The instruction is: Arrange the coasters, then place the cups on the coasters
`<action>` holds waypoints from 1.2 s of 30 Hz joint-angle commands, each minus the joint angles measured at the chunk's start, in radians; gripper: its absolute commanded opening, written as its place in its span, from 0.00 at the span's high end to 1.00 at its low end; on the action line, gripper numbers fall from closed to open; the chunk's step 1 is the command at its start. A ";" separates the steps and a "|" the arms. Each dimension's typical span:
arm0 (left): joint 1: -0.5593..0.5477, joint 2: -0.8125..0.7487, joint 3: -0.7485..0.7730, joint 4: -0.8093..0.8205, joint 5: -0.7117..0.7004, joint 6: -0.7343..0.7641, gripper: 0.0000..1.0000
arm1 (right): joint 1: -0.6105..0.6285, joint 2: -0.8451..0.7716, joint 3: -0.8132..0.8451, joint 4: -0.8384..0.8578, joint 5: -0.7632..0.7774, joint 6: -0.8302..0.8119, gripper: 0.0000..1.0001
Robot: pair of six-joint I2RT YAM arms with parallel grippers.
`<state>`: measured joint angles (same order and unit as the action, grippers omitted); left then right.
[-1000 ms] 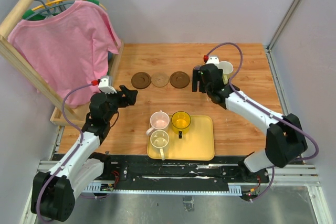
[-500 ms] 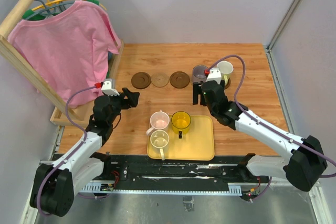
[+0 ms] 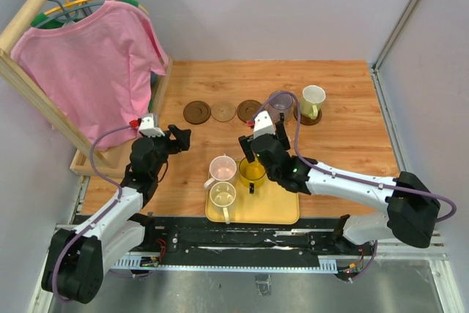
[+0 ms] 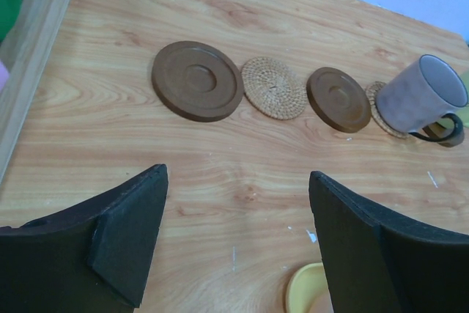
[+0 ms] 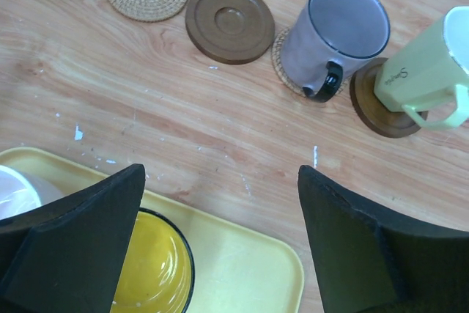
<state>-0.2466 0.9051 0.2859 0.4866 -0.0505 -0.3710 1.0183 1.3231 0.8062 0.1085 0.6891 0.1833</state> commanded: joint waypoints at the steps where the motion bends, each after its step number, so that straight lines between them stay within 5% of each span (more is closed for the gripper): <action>1: -0.008 0.005 -0.028 0.068 -0.062 0.012 0.18 | 0.017 -0.008 0.041 0.054 0.067 -0.060 0.12; 13: -0.008 0.045 0.000 0.078 0.005 0.012 0.18 | -0.017 -0.059 0.041 0.032 0.078 -0.044 0.05; 26: -0.159 -0.078 0.032 -0.116 -0.099 0.048 0.18 | -0.093 -0.116 0.067 -0.321 -0.312 0.194 0.20; 36: -0.257 -0.250 0.041 -0.345 -0.259 0.032 0.19 | -0.010 -0.263 -0.055 -0.422 -0.453 0.390 0.10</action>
<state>-0.4816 0.7254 0.3031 0.2405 -0.2150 -0.3374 0.9527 1.1080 0.7803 -0.2474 0.2974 0.4614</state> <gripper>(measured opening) 0.810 0.884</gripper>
